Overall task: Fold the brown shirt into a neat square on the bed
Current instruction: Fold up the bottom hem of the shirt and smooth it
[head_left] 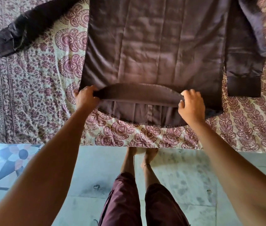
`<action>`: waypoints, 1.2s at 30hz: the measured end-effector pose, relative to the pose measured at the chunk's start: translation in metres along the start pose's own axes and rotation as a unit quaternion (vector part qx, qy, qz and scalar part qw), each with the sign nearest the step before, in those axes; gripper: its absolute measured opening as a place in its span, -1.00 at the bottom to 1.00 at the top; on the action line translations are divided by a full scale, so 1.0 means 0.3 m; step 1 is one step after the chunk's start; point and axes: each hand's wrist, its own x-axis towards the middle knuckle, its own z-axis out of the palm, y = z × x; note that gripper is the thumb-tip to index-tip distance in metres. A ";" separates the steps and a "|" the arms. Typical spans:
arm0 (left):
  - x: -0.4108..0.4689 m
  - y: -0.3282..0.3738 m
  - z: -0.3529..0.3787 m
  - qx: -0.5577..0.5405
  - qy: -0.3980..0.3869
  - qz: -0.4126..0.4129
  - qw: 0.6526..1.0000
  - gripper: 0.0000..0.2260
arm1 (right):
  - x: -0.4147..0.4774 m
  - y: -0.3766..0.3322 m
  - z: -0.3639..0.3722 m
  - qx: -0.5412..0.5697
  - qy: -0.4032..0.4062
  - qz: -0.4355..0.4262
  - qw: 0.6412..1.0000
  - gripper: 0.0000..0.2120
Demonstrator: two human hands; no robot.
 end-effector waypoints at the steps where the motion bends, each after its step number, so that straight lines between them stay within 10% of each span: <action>1: -0.022 -0.024 0.006 -0.003 -0.012 0.012 1.000 -0.66 | -0.028 0.013 0.005 -0.012 0.015 -0.049 0.999 -0.80; 12: -0.132 -0.100 0.027 -0.053 0.112 -0.062 0.990 -0.84 | -0.236 0.106 0.077 -0.010 0.023 -0.058 0.998 -0.86; 21: 0.025 -0.095 0.047 -0.222 0.124 -0.320 0.913 -0.57 | -0.058 0.168 0.028 0.098 0.087 0.487 0.864 -0.53; 27: 0.026 -0.118 0.054 -0.199 0.110 -0.294 0.928 -0.58 | -0.053 0.183 0.051 0.205 0.119 0.515 0.824 -0.65; 36: 0.005 -0.109 0.064 -0.071 0.185 -0.268 0.943 -0.71 | -0.064 0.191 0.064 0.034 0.103 0.501 0.859 -0.59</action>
